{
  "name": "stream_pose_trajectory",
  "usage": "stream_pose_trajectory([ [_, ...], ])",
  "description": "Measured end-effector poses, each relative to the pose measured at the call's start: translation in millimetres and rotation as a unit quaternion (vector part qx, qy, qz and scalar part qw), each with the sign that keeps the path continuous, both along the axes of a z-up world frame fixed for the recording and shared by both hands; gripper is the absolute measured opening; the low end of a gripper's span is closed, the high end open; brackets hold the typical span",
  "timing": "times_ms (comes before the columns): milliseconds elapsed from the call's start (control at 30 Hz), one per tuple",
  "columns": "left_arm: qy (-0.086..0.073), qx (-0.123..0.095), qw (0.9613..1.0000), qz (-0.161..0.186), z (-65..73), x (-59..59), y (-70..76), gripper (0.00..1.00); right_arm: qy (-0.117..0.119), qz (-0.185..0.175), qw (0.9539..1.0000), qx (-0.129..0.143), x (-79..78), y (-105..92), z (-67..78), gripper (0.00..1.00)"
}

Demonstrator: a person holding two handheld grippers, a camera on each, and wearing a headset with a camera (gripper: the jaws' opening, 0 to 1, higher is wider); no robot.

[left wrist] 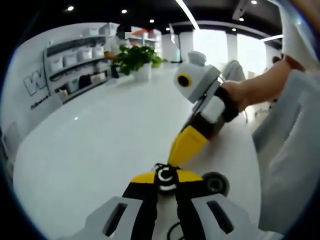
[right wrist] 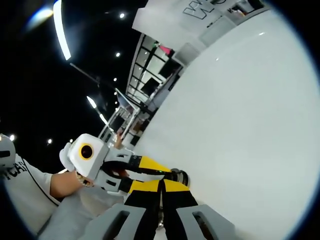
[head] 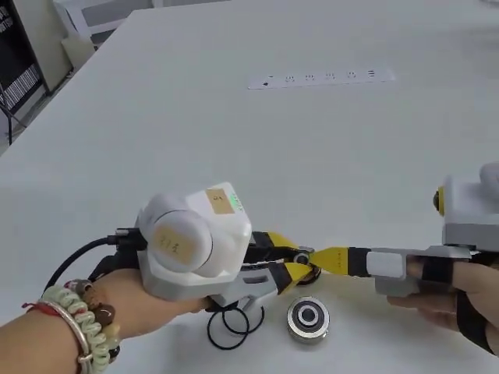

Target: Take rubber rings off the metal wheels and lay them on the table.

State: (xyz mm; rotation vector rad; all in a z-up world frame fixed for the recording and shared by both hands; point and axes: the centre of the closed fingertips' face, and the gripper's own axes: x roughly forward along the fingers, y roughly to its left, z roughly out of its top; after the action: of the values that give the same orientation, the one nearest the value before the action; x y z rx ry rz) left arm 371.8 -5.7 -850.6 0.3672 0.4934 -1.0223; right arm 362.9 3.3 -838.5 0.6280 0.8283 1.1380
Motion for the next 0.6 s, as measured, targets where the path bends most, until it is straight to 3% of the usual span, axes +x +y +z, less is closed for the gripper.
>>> stream_pose_trajectory([
  [33, 0.001, 0.0, 1.0, 0.001, 0.0, 0.1, 0.8, 0.14, -0.019, 0.0, 0.9998, -0.009, 1.8, 0.7, -1.3, 0.0],
  [133, 0.0, 0.0, 1.0, 0.003, -0.1, 0.6, 2.8, 0.14, -0.006, -0.005, 1.0, 0.001, 1.6, 0.4, -0.1, 0.0],
  [300, -0.001, 0.0, 1.0, 0.002, -0.1, 0.8, 2.5, 0.14, -0.006, 0.001, 0.9998, 0.019, -0.9, 1.1, 5.8, 0.0],
  [500, -0.001, 0.001, 1.0, -0.002, 0.2, 0.5, 2.1, 0.14, -0.012, -0.01, 0.9997, 0.019, 0.5, -4.8, 4.5, 0.0],
  [567, -0.006, 0.011, 0.9999, -0.005, 0.4, -0.2, 1.4, 0.14, -0.012, -0.014, 0.9997, 0.013, 1.5, -6.2, 3.1, 0.0],
  [600, -0.016, 0.018, 0.9996, -0.013, 1.2, -0.4, 0.6, 0.14, -0.023, -0.013, 0.9996, 0.003, 1.3, -7.7, 0.5, 0.0],
])
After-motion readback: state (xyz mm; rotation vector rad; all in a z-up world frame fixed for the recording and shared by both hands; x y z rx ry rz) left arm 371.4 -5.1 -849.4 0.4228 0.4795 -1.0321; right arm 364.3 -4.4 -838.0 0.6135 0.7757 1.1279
